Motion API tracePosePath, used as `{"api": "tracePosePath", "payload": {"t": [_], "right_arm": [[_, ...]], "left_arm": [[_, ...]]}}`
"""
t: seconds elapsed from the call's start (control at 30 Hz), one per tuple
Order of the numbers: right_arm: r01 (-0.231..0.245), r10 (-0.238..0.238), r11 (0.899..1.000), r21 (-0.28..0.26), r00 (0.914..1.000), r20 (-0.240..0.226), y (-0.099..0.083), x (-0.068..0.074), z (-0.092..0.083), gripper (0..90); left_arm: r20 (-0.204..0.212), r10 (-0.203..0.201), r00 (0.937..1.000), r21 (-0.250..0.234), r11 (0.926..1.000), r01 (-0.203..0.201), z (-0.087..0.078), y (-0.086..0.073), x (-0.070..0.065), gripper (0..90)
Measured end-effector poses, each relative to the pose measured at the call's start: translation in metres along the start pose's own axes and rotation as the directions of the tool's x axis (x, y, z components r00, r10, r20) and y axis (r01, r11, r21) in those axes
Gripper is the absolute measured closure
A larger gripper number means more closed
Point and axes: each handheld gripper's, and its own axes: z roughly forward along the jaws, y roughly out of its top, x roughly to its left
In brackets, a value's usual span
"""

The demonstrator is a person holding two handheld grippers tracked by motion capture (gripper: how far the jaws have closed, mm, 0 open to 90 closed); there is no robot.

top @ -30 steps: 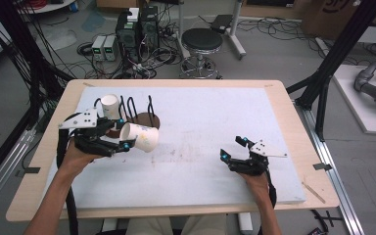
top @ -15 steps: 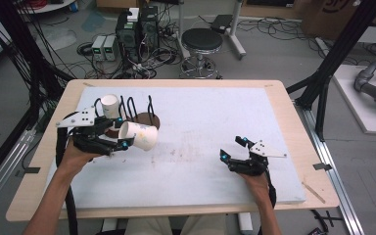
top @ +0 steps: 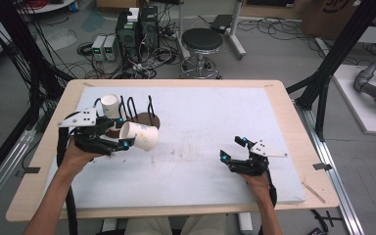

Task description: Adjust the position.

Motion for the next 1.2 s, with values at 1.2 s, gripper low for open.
{"api": "tracePosePath", "payload": {"t": [1.2], "right_arm": [[0.13, -0.125, 0.991, -0.009, 0.9282, -0.35, 0.086, 0.033, 0.02, 15.6]], "left_arm": [[0.086, -0.014, 0.9962, -0.076, 0.9969, 0.02, 0.024, 0.002, -0.009, 34.4]]}}
